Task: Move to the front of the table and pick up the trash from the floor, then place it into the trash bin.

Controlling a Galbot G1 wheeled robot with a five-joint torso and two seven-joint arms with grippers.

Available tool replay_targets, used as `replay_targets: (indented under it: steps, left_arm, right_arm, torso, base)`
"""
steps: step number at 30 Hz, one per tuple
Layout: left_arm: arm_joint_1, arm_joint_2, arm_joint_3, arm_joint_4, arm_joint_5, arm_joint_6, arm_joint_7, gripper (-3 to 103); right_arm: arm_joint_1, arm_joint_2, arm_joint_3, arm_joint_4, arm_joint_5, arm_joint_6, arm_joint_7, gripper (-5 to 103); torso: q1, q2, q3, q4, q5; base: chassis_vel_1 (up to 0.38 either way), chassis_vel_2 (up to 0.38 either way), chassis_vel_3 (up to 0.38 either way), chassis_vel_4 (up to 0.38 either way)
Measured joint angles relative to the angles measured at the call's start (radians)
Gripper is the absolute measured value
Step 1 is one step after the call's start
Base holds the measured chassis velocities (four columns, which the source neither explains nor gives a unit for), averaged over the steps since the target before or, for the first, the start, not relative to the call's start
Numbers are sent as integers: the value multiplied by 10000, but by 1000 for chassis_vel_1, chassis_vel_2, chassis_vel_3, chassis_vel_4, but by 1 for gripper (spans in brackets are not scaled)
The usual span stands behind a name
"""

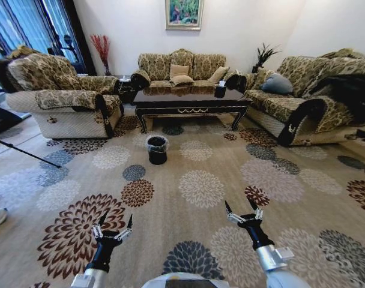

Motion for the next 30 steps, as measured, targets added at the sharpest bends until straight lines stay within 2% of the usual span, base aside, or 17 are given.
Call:
replay_targets:
  steps: [30]
  left_arm:
    - [0,0,0,0,1,1,0,100]
  right_arm:
    - [0,0,0,0,0,0,0,100]
  torso:
    - [451,1188,730,0,0]
  base:
    - [0,0,0,0]
